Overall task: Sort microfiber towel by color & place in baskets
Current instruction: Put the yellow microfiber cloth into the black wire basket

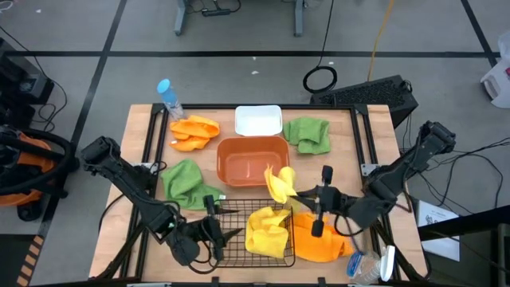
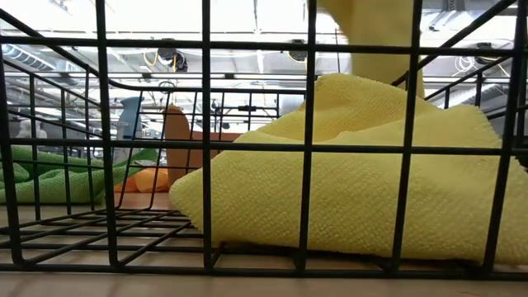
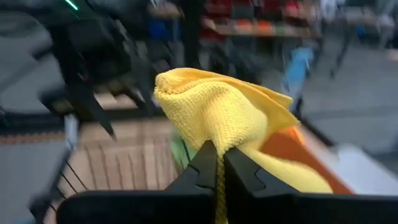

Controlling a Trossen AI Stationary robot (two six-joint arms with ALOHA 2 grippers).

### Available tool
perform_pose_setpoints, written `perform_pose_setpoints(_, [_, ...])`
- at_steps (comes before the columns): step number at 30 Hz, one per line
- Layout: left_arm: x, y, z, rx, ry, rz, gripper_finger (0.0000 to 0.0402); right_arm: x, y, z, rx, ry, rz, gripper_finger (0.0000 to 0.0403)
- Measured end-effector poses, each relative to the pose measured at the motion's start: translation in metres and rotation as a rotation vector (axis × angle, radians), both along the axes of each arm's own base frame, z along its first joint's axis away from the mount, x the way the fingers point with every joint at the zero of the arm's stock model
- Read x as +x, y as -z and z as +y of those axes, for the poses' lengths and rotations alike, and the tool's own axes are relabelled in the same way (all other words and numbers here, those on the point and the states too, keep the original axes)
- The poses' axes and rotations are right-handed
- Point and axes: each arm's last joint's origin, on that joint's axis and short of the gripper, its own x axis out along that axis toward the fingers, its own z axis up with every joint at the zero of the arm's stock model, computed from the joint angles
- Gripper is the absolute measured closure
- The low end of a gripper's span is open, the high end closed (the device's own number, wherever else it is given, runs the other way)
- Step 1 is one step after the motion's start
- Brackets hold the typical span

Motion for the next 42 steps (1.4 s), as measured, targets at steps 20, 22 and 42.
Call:
perform_pose_setpoints(20, [0.040, -0.022, 0.003, -0.022, 0.174, -0.267, 0.0146, 0.036, -0.049, 0.035, -0.152, -0.098, -0.372, 0.0403])
perform_pose_setpoints(22, [0.044, -0.020, -0.001, -0.027, 0.191, -0.308, 0.0146, 0.043, -0.051, 0.040, -0.185, -0.095, -0.371, 0.0402])
perform_pose_setpoints(42, [0.064, -0.017, 0.017, -0.055, 0.096, -0.388, 0.0274, 0.065, -0.046, 0.054, -0.258, -0.079, -0.337, 0.0402])
